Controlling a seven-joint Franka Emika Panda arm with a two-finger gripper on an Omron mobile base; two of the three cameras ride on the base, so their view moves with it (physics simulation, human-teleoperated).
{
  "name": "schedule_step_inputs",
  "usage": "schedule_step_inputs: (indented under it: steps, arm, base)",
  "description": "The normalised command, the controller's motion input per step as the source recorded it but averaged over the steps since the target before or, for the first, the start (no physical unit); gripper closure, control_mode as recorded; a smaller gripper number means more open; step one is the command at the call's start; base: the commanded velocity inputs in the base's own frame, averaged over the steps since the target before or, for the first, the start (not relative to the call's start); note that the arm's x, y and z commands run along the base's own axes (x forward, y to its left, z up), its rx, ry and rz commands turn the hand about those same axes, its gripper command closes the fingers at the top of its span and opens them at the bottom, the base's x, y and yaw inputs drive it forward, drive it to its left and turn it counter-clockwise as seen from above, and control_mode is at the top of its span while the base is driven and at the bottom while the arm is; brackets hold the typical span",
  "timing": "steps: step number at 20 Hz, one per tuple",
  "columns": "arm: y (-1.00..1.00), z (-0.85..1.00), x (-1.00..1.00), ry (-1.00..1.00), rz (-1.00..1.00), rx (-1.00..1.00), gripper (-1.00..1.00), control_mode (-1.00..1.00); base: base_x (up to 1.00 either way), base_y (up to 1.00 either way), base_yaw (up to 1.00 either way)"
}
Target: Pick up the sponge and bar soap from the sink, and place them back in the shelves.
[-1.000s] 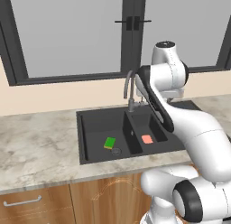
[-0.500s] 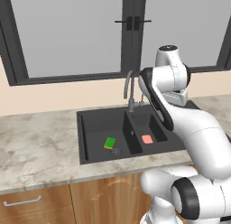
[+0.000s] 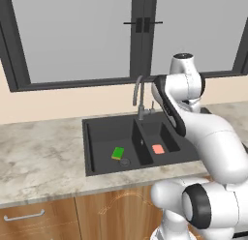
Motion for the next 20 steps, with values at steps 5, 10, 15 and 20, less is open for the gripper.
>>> schedule_step_inputs:
  steps: [5,10,15,20]
  arm:
    - [-0.13,-0.19,0.38,-0.03,-0.26,0.08,-1.0,-1.0]
    - [-0.01,-0.22,0.54,-0.01,-0.22,0.04,-1.0,-1.0]
    - [-0.11,-0.11,0.14,0.0,-0.11,0.02,-1.0,-1.0]
    - [-0.03,-0.17,0.01,0.0,-0.09,0.01,-1.0,-1.0]
  base:
    - [0.0,0.0,0.0]
    - [0.0,0.0,0.0]
    - [0.0,0.0,0.0]
    - [0.0,0.0,0.0]
